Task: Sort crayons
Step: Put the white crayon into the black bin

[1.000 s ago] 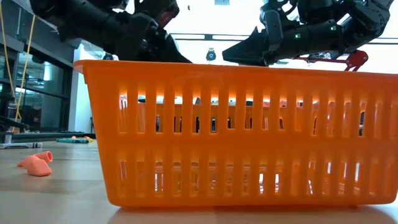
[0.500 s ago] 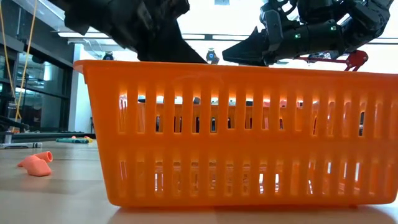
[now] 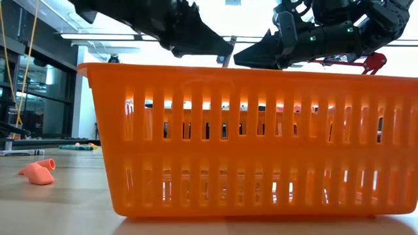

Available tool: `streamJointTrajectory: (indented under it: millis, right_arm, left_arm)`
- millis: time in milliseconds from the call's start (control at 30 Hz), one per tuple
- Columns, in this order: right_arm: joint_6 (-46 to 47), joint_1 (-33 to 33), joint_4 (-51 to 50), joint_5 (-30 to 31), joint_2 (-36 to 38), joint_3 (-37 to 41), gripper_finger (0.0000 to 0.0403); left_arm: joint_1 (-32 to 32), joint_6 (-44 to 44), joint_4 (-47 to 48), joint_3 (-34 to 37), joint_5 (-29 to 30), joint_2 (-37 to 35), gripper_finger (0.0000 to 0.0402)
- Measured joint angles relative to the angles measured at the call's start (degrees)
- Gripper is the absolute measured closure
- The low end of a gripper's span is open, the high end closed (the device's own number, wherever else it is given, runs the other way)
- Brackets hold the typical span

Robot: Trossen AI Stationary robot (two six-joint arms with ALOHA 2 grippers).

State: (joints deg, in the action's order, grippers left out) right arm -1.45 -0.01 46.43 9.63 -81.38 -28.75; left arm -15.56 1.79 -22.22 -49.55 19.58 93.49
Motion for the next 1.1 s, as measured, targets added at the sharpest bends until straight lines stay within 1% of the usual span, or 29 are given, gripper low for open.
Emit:
streamJointTrajectory:
  millis: [67,133,267,333,467,567,667,767,867,967,1100]
  right_arm:
    - [0.0,0.0,-0.3,0.0,0.0,0.0,0.0311]
    - [0.2,0.0,-0.4,0.0,0.0,0.0,0.0311]
    - [0.2,0.0,-1.0,0.0,0.0,0.0,0.0311]
    - [0.2,0.0,-1.0,0.0,0.0,0.0,0.0311]
    - [0.2,0.0,-1.1,0.0,0.0,0.0,0.0311]
    - [0.2,0.0,-1.0,0.0,0.0,0.0,0.0311]
    - [0.2,0.0,-0.9,0.0,0.0,0.0,0.0311]
    - [0.8,0.0,-0.8,0.1,0.0,0.0,0.0311]
    - [1.0,0.0,-0.8,0.2,0.0,0.0,0.0311]
    - [1.1,0.0,-0.8,0.2,0.0,0.0,0.0311]
    - [1.0,0.0,-0.8,0.2,0.0,0.0,0.0311]
  left_arm:
    - [0.6,-1.6,-5.5,1.6,-0.8,0.0,0.0401]
    - [1.0,-5.0,-11.9,4.3,-0.9,0.4,0.0401]
    - [1.3,-18.0,-26.8,10.5,-0.6,0.5,0.0401]
    - [0.7,-23.9,-31.0,12.7,-0.3,0.3,0.0401]
    - [-0.5,-32.2,-29.2,14.3,2.4,0.4,0.0401]
    - [-1.1,-41.6,-26.1,14.2,4.4,0.5,0.0401]
    - [-1.1,-47.0,-25.5,14.2,3.7,0.5,0.0401]
    - [-1.7,-49.3,-24.9,14.2,1.3,0.4,0.04]
    - [-2.8,-49.4,-23.2,14.2,0.5,0.5,0.0397]
    - [-3.8,-48.2,-22.7,14.2,1.0,0.5,0.0391]
    - [-4.1,-47.6,-22.1,14.2,3.6,0.5,0.0374]
